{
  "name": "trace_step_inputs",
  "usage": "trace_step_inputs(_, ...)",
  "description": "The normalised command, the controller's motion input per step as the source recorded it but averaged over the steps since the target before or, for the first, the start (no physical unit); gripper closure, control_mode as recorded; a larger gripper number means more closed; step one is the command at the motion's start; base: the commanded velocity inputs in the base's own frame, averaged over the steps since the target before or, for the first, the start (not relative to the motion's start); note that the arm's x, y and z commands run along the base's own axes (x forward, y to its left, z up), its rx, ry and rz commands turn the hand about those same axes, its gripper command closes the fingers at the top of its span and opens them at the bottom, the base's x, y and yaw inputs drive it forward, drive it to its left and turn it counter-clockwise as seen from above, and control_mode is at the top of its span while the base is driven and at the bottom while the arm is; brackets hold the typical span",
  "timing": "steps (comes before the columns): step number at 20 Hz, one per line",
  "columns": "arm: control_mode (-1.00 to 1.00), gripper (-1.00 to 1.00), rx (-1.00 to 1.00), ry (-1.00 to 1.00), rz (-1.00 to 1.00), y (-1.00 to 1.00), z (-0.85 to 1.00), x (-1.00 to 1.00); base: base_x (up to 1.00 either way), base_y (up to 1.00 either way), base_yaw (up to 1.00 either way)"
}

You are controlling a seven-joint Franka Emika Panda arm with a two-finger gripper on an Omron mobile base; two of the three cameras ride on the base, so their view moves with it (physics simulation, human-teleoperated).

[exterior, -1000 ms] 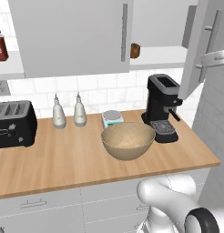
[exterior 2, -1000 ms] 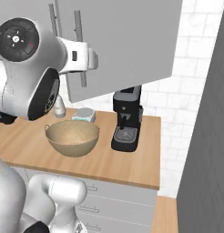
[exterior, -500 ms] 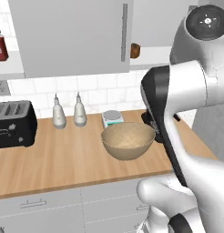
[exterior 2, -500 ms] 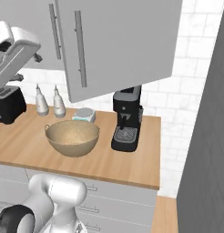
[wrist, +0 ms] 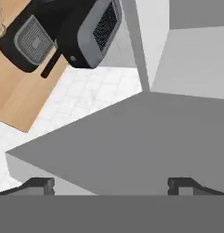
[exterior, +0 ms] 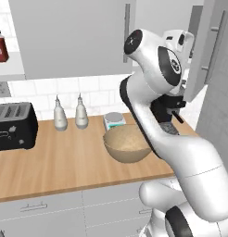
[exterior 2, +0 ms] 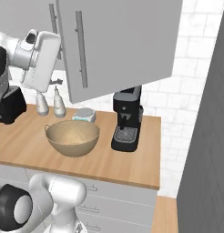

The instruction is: Open the cabinet, pick up the bread from the cabinet and place it in the basket. Then move the basket to the dining counter.

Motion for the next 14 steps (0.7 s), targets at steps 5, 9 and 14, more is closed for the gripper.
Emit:
trace_step_inputs(5, -1.0, -1.0, -0.25, 0.16, -0.35, -1.0, 0.07, -0.13, 0.0, 0.0, 0.0)
trace_step_inputs(9, -1.0, -1.0, -0.07, 0.0, -0.19, -1.0, 0.33, -0.5, 0.0, 0.0, 0.0)
trace_step_inputs(14, -1.0, -1.0, 0.17, 0.0, -0.08, -1.0, 0.02, -0.26, 0.0, 0.0, 0.0)
